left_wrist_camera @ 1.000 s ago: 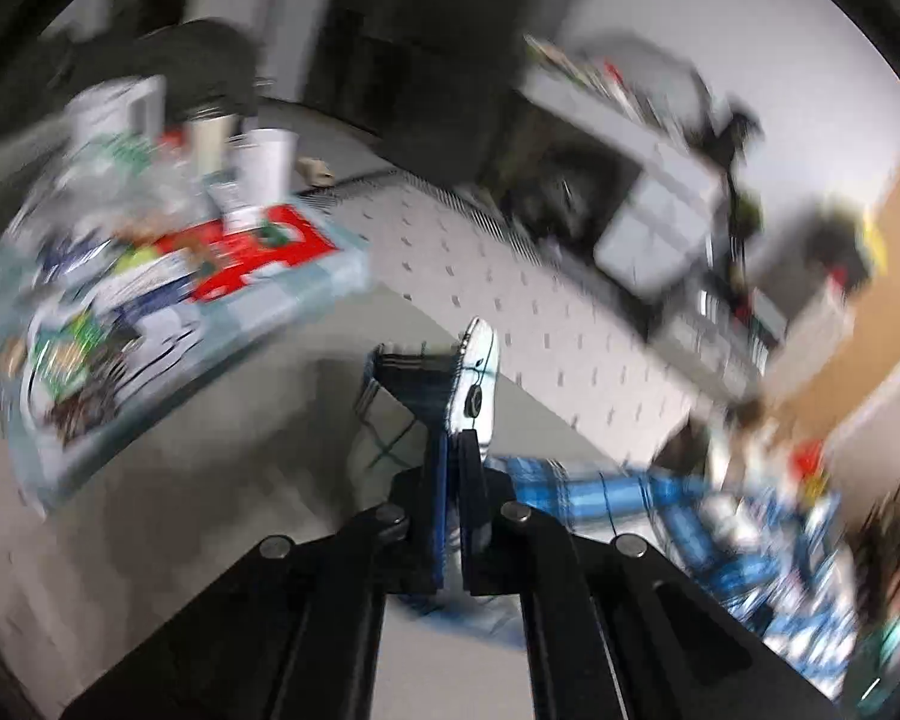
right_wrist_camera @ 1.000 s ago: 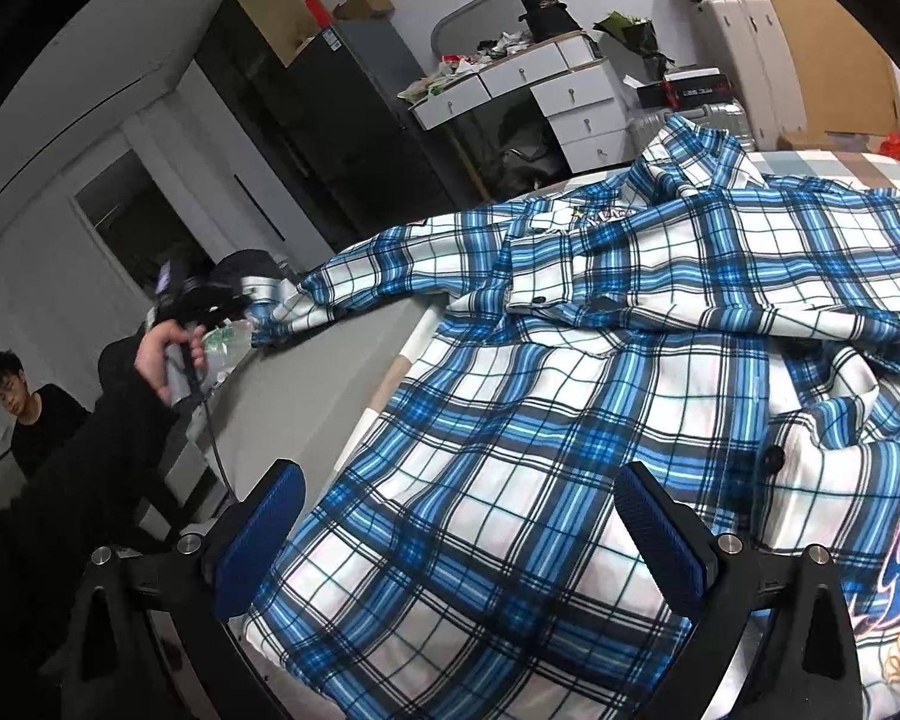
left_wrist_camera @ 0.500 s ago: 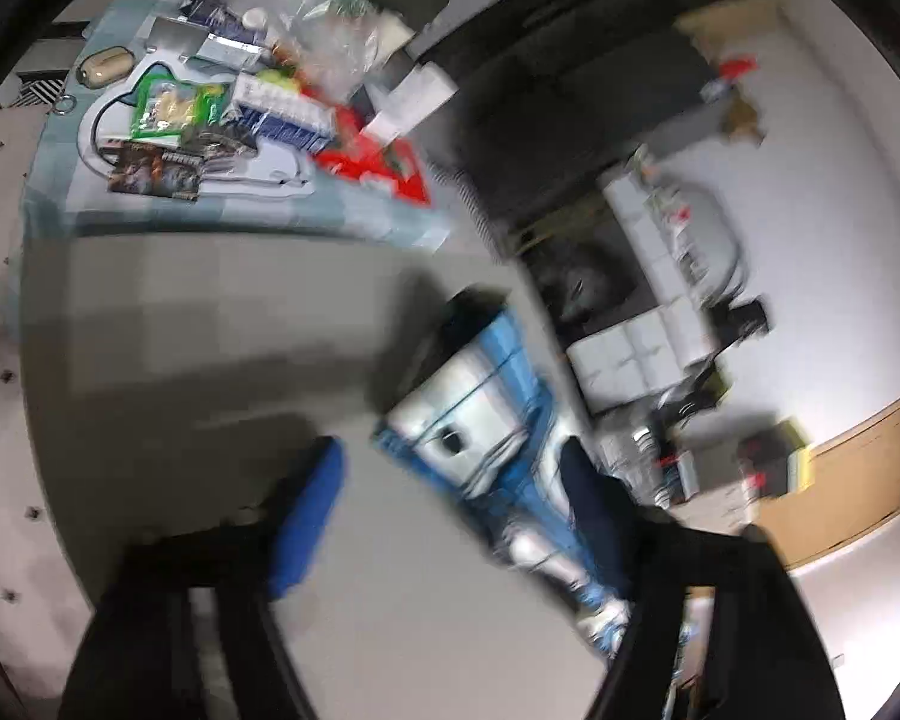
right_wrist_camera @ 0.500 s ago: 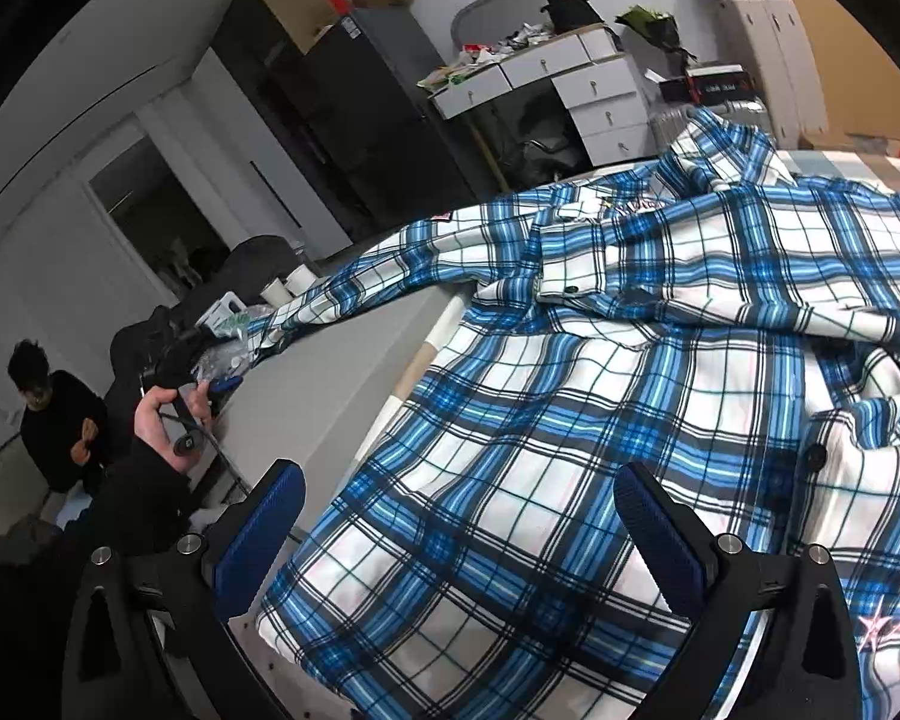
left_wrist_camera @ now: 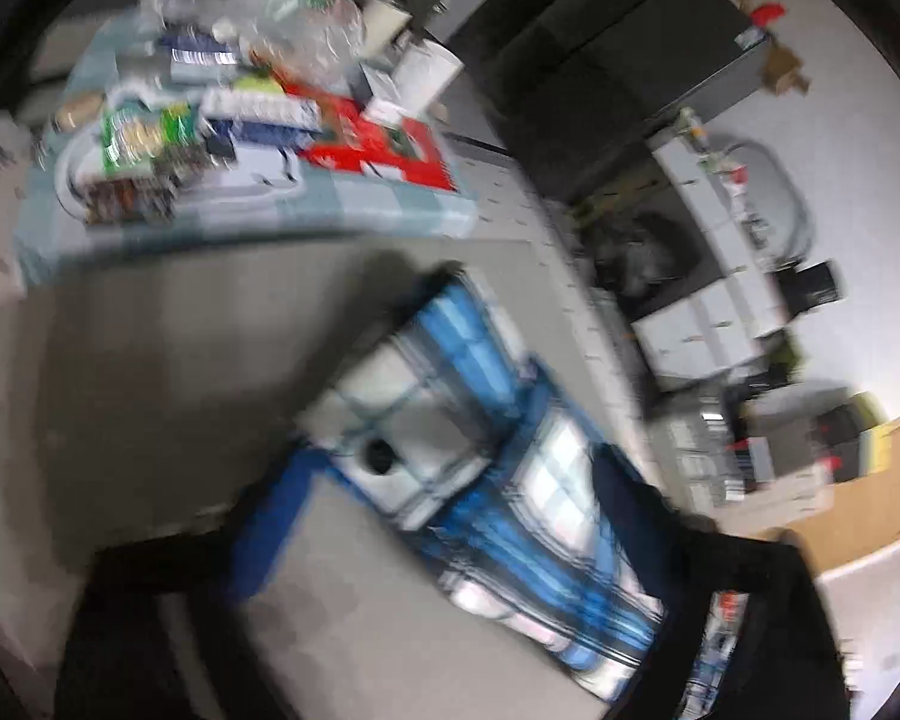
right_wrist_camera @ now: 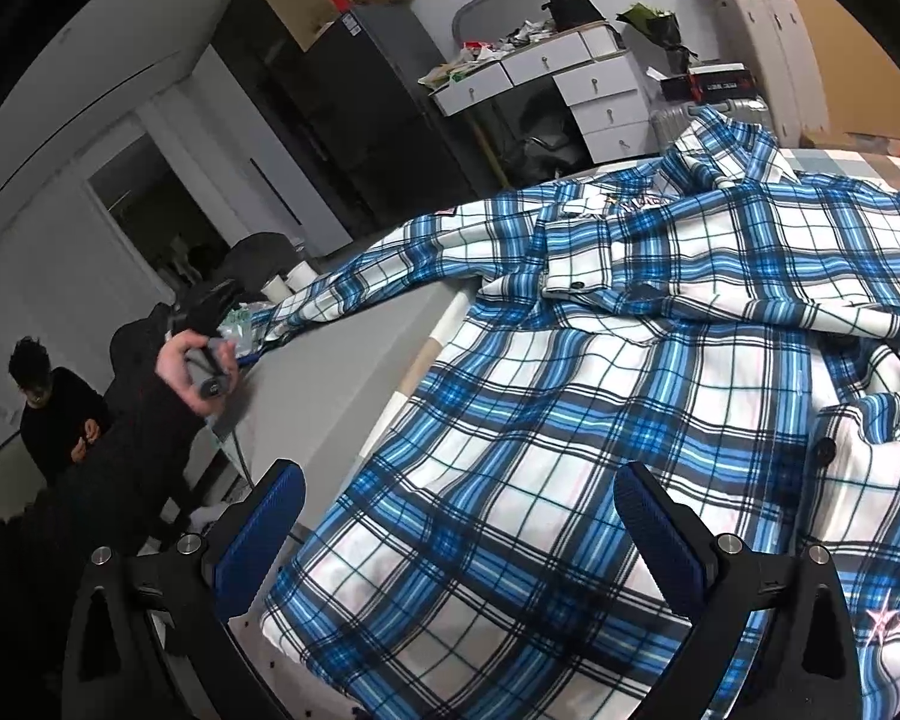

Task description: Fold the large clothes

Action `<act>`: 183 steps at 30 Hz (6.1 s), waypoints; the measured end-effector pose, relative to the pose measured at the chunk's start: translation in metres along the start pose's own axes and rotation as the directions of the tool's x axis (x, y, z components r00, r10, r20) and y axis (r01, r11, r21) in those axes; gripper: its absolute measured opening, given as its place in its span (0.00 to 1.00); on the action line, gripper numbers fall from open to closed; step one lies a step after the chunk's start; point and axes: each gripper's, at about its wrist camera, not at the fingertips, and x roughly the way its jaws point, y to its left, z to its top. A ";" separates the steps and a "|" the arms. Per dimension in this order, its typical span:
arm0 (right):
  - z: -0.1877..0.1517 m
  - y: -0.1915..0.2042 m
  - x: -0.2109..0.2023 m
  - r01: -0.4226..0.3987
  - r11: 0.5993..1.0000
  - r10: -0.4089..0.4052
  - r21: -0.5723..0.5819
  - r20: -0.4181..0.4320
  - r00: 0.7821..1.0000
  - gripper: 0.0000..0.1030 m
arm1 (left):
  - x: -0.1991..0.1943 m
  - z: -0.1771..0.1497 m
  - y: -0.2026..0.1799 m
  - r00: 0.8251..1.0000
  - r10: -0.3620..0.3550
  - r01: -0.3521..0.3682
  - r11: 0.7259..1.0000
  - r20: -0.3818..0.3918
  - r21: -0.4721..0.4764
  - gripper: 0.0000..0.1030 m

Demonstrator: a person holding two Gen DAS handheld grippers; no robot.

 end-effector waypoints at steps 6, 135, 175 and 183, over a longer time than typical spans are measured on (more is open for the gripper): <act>-0.001 0.004 -0.002 0.012 1.000 -0.012 -0.028 0.002 1.000 1.00 | 0.013 0.006 0.005 0.999 0.051 -0.051 0.998 -0.010 0.022 0.03; 0.156 -0.306 -0.055 0.602 0.781 -0.586 0.165 -0.139 0.799 0.97 | 0.005 -0.346 -0.232 0.944 0.075 0.263 0.420 -0.322 0.869 0.90; 0.283 -0.295 0.190 0.422 0.906 -0.392 0.002 -0.368 0.843 0.06 | 0.156 -0.364 -0.427 0.880 0.246 0.370 0.185 -0.407 0.911 0.51; 0.321 -0.291 0.162 0.543 0.840 -0.540 -0.019 -0.143 0.830 0.05 | 0.162 -0.342 -0.442 0.892 0.160 0.357 0.322 -0.422 0.877 0.10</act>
